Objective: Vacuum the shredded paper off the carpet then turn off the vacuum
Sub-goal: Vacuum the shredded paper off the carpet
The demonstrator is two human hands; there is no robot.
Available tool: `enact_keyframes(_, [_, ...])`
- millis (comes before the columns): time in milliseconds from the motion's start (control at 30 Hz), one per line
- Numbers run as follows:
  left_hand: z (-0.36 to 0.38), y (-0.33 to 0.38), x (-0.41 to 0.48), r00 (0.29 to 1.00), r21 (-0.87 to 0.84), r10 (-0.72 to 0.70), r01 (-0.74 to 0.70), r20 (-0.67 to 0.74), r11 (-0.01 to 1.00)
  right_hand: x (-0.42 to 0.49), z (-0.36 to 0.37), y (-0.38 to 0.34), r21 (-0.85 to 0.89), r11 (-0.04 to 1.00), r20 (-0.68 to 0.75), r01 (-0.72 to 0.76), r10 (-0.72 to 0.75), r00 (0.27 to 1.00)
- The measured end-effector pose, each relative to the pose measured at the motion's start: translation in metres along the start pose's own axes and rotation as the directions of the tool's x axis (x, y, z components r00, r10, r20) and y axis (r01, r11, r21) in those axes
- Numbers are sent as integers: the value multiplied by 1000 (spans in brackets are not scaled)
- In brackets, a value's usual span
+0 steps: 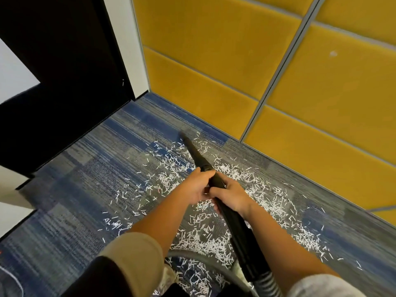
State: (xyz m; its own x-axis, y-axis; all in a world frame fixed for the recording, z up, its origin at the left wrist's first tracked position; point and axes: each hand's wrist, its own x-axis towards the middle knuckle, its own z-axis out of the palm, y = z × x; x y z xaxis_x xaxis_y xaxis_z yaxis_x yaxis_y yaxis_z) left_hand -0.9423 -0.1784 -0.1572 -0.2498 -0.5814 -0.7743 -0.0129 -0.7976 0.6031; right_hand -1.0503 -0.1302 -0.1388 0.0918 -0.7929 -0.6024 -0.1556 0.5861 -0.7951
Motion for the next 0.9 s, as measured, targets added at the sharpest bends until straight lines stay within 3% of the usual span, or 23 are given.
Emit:
enact_keyframes(367, [110, 15, 30, 995, -67, 18, -25, -98, 997, -7, -109, -8, -124, 992, 50, -31, 38, 998])
enact_keyframes(733, [168, 32, 60, 974, -257, -60, 2, -218, 966, -10, -188, -8, -132, 983, 237, -128, 157, 959])
enact_keyframes(900, [186, 45, 75, 969, -222, -35, -22, -246, 975, -7, -212, -22, 9, 979, 275, -205, 195, 942])
